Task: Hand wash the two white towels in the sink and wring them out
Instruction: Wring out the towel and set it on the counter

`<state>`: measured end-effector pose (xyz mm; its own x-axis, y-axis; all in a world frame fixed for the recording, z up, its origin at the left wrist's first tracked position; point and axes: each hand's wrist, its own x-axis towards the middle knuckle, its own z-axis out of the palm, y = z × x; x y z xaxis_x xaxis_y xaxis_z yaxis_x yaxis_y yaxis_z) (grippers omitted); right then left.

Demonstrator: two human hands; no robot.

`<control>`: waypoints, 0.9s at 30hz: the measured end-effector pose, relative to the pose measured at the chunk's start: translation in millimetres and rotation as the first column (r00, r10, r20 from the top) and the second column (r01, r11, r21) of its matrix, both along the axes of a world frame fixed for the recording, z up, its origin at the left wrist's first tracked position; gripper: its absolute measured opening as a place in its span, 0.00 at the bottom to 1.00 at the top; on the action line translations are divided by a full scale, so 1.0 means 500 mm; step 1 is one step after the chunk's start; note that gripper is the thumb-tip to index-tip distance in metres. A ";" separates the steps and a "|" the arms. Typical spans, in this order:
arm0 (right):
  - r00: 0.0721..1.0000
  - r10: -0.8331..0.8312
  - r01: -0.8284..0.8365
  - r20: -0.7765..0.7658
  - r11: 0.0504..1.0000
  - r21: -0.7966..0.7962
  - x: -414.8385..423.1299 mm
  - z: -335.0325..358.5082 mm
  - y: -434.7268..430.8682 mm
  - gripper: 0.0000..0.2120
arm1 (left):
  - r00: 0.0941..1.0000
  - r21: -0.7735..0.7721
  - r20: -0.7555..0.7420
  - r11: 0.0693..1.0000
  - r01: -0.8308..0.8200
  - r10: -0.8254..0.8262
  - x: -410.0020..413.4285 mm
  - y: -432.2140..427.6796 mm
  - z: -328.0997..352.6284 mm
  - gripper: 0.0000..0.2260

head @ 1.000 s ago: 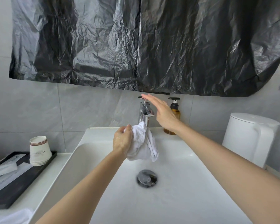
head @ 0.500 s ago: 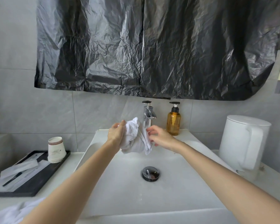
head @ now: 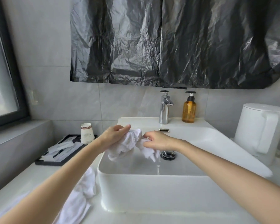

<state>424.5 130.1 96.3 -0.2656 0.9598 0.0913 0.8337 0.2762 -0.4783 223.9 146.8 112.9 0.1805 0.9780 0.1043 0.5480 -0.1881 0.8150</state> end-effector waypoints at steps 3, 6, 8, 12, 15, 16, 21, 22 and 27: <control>0.985 0.054 -0.047 0.164 0.998 -0.044 -0.006 -0.007 -0.018 0.12 | 0.961 0.065 -0.275 0.997 0.032 -0.013 0.000 -0.025 -0.028 0.15; 0.959 0.050 -0.036 0.279 0.998 -0.055 -0.006 -0.009 -0.033 0.13 | 0.900 0.007 -0.434 0.999 0.036 -0.029 0.007 -0.039 -0.038 0.17; 0.951 0.047 -0.041 0.307 0.999 -0.026 -0.003 -0.003 -0.041 0.12 | 0.827 -0.084 -0.541 0.988 0.128 -0.153 0.011 -0.052 -0.023 0.21; 0.965 0.009 -0.043 0.261 0.991 0.128 0.013 0.041 -0.058 0.13 | 0.718 -0.021 -0.688 0.993 0.120 -0.102 0.024 -0.055 -0.013 0.38; 0.987 -0.033 -0.004 0.157 0.974 0.226 0.026 0.093 -0.066 0.13 | 0.780 0.111 -0.626 0.988 0.109 -0.016 0.029 -0.048 -0.021 0.48; 0.991 -0.043 0.009 0.125 0.967 0.254 0.030 0.111 -0.070 0.11 | 0.822 0.161 -0.570 0.981 0.107 0.004 0.031 -0.048 -0.019 0.47; 0.991 -0.122 0.134 -0.055 0.886 0.444 0.054 0.199 -0.098 0.06 | 0.987 0.238 -0.113 0.961 0.140 -0.115 0.054 -0.065 0.013 0.28; 0.986 -0.143 0.169 -0.090 0.867 0.469 0.065 0.212 -0.101 0.07 | 0.991 0.264 -0.042 0.956 0.130 -0.124 0.055 -0.067 0.021 0.23; 0.979 -0.194 0.194 -0.064 0.782 0.593 0.114 0.235 -0.119 0.09 | 0.979 0.211 0.054 0.960 0.182 -0.198 0.062 -0.049 0.046 0.05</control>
<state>481.6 70.7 213.6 -0.0799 0.7476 0.6593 0.9007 0.3375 -0.2736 254.9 122.2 135.9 0.3451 0.8830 0.3181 0.4255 -0.4494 0.7855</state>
